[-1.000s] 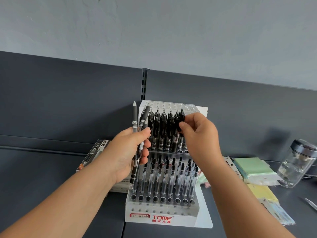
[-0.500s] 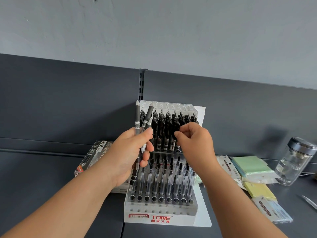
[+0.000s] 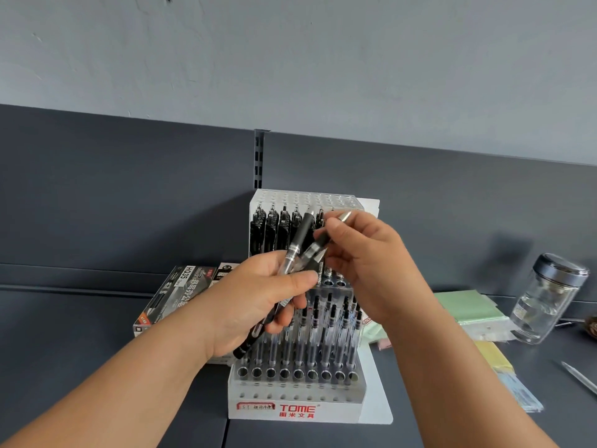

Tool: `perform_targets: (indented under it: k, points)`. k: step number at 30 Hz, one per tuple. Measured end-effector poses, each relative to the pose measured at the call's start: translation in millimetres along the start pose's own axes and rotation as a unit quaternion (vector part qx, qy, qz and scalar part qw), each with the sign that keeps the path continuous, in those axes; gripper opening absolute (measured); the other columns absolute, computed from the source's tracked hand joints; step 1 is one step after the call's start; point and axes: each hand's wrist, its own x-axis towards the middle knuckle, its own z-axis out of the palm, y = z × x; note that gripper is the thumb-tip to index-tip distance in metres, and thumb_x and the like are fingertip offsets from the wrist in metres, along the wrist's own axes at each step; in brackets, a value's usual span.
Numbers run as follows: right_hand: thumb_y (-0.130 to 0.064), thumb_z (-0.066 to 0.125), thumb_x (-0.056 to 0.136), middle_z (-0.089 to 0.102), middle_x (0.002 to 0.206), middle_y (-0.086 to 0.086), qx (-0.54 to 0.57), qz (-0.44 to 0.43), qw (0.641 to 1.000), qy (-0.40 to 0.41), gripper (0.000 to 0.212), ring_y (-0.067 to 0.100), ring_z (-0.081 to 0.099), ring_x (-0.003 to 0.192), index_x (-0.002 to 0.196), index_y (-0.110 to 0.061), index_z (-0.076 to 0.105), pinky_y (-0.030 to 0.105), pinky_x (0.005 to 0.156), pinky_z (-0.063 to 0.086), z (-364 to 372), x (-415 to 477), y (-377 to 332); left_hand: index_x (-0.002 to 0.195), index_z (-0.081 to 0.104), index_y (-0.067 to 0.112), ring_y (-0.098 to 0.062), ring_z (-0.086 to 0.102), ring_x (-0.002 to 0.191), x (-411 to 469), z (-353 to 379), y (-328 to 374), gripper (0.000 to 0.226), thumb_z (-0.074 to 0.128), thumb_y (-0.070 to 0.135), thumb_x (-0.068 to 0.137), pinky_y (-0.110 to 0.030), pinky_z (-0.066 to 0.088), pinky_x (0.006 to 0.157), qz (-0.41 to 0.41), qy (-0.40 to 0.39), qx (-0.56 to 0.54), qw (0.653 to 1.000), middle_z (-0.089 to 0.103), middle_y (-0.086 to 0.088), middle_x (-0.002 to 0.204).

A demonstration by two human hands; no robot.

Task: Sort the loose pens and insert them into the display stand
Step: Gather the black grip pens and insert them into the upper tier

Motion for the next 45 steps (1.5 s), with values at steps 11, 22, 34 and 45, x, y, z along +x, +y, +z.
perform_targets:
  k: [11,22,34,45]
  points:
    - [0.014,0.056,0.082,0.070,0.079,0.012,0.130,0.031,0.991,0.028,0.021,0.020,0.068,0.070,0.076,-0.006,0.055,0.024,0.064,0.056,-37,-6,13,0.085,0.063,0.011,-0.008,0.039,0.044,11,-6,6,0.009,0.068,0.017,0.081,-0.018,0.027,0.037,0.069,0.181,-0.182,0.964,0.057,-0.004,0.069]
    - [-0.021,0.057,0.093,0.061,0.062,0.003,-0.347,-0.081,0.931,-0.073,0.017,0.010,0.044,0.050,0.091,-0.033,0.069,0.025,0.049,0.043,-17,-18,4,0.094,0.066,0.011,-0.007,0.043,0.049,10,13,8,0.009,0.060,0.007,0.089,-0.019,0.033,0.041,0.126,0.135,0.002,0.983,0.046,0.001,0.060]
    - [-0.012,0.058,0.092,0.070,0.076,-0.003,-0.216,-0.158,0.953,0.144,0.016,0.017,0.068,0.078,0.082,-0.024,0.063,0.040,0.078,0.057,-32,10,-6,0.095,0.066,0.005,-0.008,0.047,0.051,13,-1,-3,0.017,0.056,0.019,0.094,-0.020,0.035,0.041,0.058,0.197,-0.068,0.976,0.057,-0.003,0.072]
    - [-0.017,0.055,0.093,0.068,0.077,0.001,-0.288,-0.132,0.937,0.148,0.014,0.022,0.068,0.077,0.082,-0.025,0.059,0.044,0.076,0.056,-21,20,14,0.093,0.065,0.004,-0.009,0.048,0.051,12,-6,-9,0.018,0.056,0.019,0.094,-0.020,0.037,0.042,0.047,0.190,-0.063,0.979,0.056,-0.003,0.071]
